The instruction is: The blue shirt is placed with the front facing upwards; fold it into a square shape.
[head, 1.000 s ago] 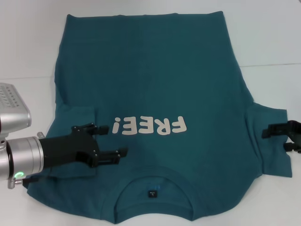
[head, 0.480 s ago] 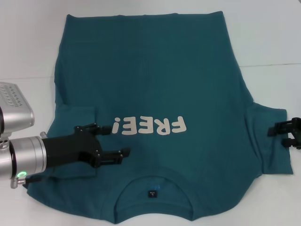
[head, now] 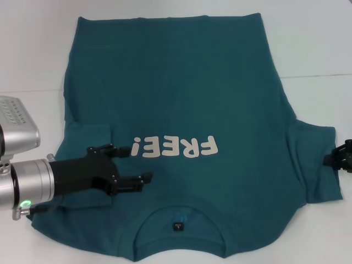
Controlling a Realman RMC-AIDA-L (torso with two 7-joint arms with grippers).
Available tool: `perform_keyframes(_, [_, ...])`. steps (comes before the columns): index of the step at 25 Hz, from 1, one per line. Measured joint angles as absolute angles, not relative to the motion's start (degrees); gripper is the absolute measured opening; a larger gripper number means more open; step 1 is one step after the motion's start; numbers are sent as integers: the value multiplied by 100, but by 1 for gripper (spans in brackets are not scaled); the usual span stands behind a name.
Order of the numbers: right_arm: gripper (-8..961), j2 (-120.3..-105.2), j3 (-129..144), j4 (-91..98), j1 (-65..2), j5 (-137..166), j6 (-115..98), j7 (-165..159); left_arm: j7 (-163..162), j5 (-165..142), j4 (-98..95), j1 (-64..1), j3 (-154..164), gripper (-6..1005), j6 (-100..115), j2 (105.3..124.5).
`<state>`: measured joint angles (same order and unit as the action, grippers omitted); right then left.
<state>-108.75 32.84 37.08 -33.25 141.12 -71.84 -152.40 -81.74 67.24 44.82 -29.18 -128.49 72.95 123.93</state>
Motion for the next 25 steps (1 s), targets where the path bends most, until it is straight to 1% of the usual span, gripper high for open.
perform_keyframes(4, [226,-10829,3271,3772,-3306,14112,-7277,-15174,-8174,6724,4482,-2918,-12850,887,7294,12392])
perform_keyframes(8, [107,-10824,3251,3968,-3239,14107,-7299,-15175,-8174,6727,4482,-2918,-12849,887,7293,12392])
perform_keyframes(13, [-1,-10805,3164,4003,-3230,14104,-7472,-15186,-8174,6731,4482,-2921,-12849,887,7287,12393])
perform_keyframes(15, [21,-10776,3124,4003,-3218,14104,-7634,-15193,-8174,6732,4473,-2923,-12850,887,7286,12392])
perform_keyframes(19, [65,-10631,3098,4005,-3136,14128,-7911,-15283,-8174,6733,4416,-2973,-12849,887,7286,12393])
perform_keyframes(22, [183,-10493,3083,4009,-3037,14135,-8091,-15367,-8171,6733,4412,-3001,-12849,887,7286,12392])
perform_keyframes(25, [309,-10415,3011,4010,-2935,14129,-8421,-15442,-8168,6733,4412,-3029,-12843,888,7286,12392])
